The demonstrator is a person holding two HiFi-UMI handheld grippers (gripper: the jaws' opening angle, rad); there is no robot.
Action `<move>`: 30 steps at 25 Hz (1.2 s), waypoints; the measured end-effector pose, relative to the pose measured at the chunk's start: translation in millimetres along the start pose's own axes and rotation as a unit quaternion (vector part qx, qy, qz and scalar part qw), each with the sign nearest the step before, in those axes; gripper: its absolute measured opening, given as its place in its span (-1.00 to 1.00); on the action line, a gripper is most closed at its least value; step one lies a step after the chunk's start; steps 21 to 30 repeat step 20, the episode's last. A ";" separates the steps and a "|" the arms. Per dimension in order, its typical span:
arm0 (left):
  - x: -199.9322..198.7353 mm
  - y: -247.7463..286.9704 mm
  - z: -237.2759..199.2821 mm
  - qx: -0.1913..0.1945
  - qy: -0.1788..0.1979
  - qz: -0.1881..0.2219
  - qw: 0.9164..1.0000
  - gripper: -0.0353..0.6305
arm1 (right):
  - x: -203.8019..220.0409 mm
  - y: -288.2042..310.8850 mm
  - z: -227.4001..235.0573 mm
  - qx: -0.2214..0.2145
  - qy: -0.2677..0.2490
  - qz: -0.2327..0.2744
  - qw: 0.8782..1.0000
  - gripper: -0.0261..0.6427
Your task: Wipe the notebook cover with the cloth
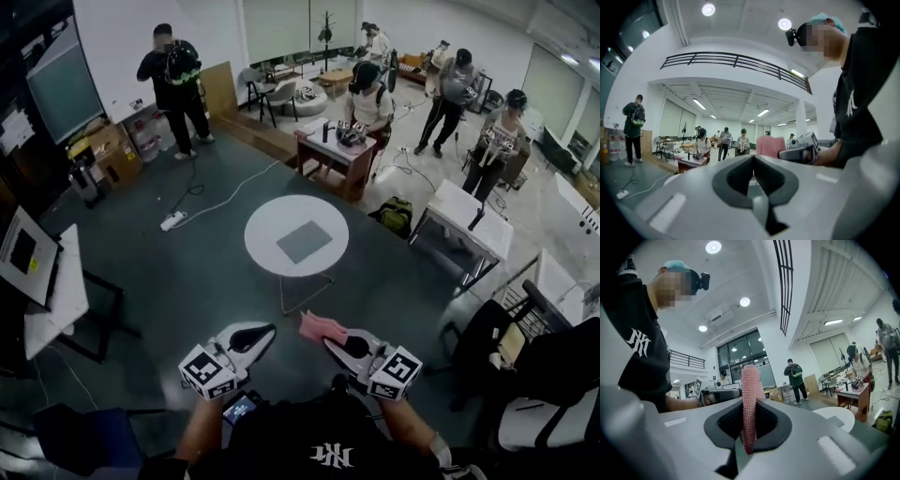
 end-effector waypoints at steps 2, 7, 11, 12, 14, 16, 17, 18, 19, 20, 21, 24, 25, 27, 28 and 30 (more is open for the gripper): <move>5.6 -37.9 -13.4 -0.009 0.004 -0.007 1.000 -0.88 | 6.5 18.0 -26.3 -0.006 -0.018 0.008 1.000 -0.88; 37.5 -115.0 -33.3 -0.044 -0.026 -0.013 0.999 -0.88 | 30.3 46.8 -79.4 0.008 -0.001 -0.033 0.999 -0.88; 46.9 -134.9 -22.0 -0.025 -0.057 -0.013 0.998 -0.88 | 34.9 51.9 -103.7 0.014 0.015 -0.066 0.998 -0.88; 50.6 -137.1 -25.4 -0.026 -0.067 -0.016 0.997 -0.88 | 32.1 57.1 -106.0 0.013 0.009 -0.071 0.997 -0.88; 53.0 -138.3 -32.6 -0.026 -0.080 -0.021 0.996 -0.88 | 22.7 68.2 -108.4 0.010 -0.007 -0.073 0.997 -0.88; 49.5 -134.5 -36.1 -0.014 -0.079 -0.021 0.997 -0.88 | 14.9 75.0 -107.0 0.011 -0.020 -0.070 0.997 -0.88; 47.8 -131.3 -37.3 -0.006 -0.074 -0.022 0.997 -0.88 | 13.7 76.5 -105.3 0.013 -0.022 -0.067 0.997 -0.88; 46.4 -128.0 -38.6 0.001 -0.069 -0.024 0.997 -0.88 | 13.9 77.4 -103.4 0.016 -0.020 -0.065 0.998 -0.88; 45.1 -124.5 -39.9 0.007 -0.064 -0.026 0.998 -0.88 | 14.7 78.1 -101.5 0.019 -0.017 -0.062 0.998 -0.88; 43.8 -121.0 -41.3 0.014 -0.059 -0.029 0.998 -0.88 | 15.6 78.6 -99.7 0.023 -0.014 -0.060 0.998 -0.88; 43.8 -121.0 -41.3 0.014 -0.059 -0.029 0.998 -0.88 | 15.6 78.6 -99.7 0.023 -0.014 -0.060 0.998 -0.88; 43.8 -121.0 -41.3 0.014 -0.059 -0.029 0.998 -0.88 | 15.6 78.6 -99.7 0.023 -0.014 -0.060 0.998 -0.88; 43.8 -121.0 -41.3 0.014 -0.059 -0.029 0.998 -0.88 | 15.6 78.6 -99.7 0.023 -0.014 -0.060 0.998 -0.88; 43.8 -121.0 -41.3 0.014 -0.059 -0.029 0.998 -0.88 | 15.6 78.6 -99.7 0.023 -0.014 -0.060 0.998 -0.88; 43.8 -121.0 -41.3 0.014 -0.059 -0.029 0.998 -0.88 | 15.6 78.6 -99.7 0.023 -0.014 -0.060 0.998 -0.88; 43.8 -121.0 -41.3 0.014 -0.059 -0.029 0.998 -0.88 | 15.6 78.6 -99.7 0.023 -0.014 -0.060 0.998 -0.88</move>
Point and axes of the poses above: the fingertips, and each gripper's own axes: y forward along the fingers, z to its right, x out of its underside, the point moved 9 cm from there along -y, backward along the fingers, and after that the axes turned 8 degrees about -y, right-handed, at the moved point
